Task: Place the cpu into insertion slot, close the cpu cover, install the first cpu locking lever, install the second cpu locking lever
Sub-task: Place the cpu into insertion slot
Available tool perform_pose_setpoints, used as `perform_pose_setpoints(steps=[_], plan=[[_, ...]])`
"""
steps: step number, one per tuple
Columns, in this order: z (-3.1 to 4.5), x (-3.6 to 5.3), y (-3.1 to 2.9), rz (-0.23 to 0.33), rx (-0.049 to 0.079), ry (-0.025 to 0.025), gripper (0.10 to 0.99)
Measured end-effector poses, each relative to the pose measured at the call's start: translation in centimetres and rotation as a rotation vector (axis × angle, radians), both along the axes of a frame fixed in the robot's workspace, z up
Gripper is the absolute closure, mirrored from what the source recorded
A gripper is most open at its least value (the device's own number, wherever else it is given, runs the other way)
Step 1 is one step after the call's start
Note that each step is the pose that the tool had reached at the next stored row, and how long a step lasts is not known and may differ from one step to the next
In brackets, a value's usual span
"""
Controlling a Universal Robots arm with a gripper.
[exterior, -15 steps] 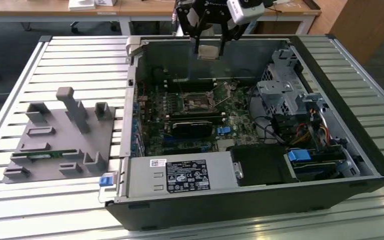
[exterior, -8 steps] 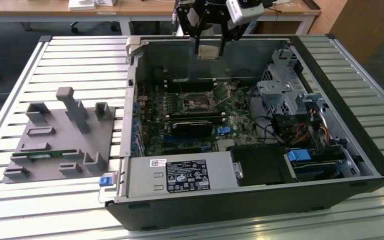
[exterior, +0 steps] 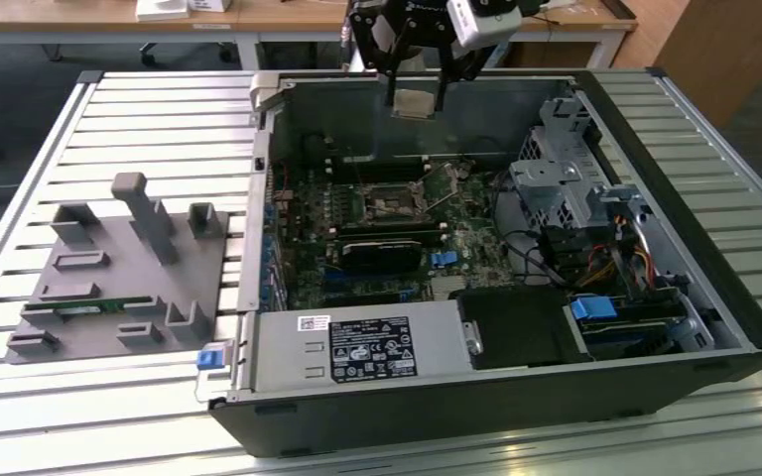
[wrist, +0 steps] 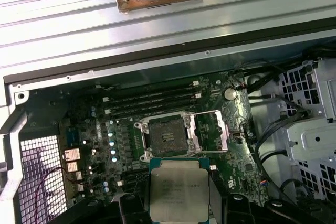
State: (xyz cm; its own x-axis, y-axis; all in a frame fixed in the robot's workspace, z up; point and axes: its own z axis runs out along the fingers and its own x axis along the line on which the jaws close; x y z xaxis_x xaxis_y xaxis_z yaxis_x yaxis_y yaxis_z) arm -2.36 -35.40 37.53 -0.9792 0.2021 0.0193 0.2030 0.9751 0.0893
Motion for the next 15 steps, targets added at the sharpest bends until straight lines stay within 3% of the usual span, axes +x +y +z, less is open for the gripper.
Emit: perform_pose_setpoints(steps=[15], plan=[[0.00, 0.00, 0.00, -0.040, 0.000, 0.0000, 0.545]])
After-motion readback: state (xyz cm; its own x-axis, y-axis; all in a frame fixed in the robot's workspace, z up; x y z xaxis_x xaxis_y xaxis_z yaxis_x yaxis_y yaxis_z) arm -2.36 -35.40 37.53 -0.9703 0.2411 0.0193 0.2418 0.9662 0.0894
